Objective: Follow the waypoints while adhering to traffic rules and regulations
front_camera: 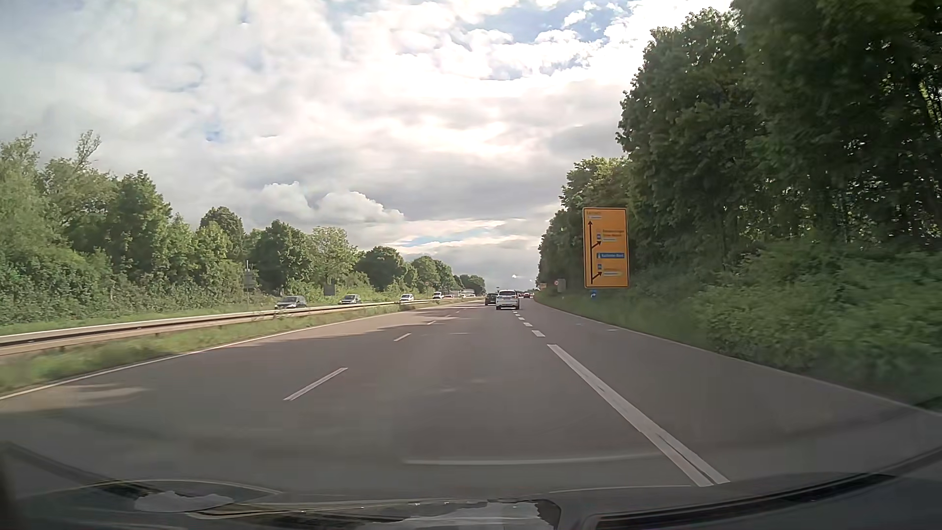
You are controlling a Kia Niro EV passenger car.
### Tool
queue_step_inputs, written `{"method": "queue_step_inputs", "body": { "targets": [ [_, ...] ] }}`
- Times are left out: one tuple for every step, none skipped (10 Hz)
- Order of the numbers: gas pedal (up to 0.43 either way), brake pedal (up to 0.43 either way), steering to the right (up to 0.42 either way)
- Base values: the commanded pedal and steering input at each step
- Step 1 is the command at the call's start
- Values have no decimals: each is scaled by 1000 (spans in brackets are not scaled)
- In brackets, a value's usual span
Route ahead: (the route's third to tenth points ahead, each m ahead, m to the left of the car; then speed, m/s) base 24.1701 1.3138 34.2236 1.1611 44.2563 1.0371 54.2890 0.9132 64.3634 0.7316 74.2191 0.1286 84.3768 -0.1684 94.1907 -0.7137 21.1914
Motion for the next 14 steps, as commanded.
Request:
{"method": "queue_step_inputs", "body": {
  "targets": [
    [138, 0, 9],
    [138, 0, 9],
    [130, 0, 9],
    [130, 0, 9],
    [130, 0, 9],
    [130, 0, 9],
    [130, 0, 9],
    [130, 0, 9],
    [118, 0, 8],
    [118, 0, 8],
    [118, 0, 8],
    [118, 0, 8],
    [118, 0, 7],
    [118, 0, 7]
  ]
}}
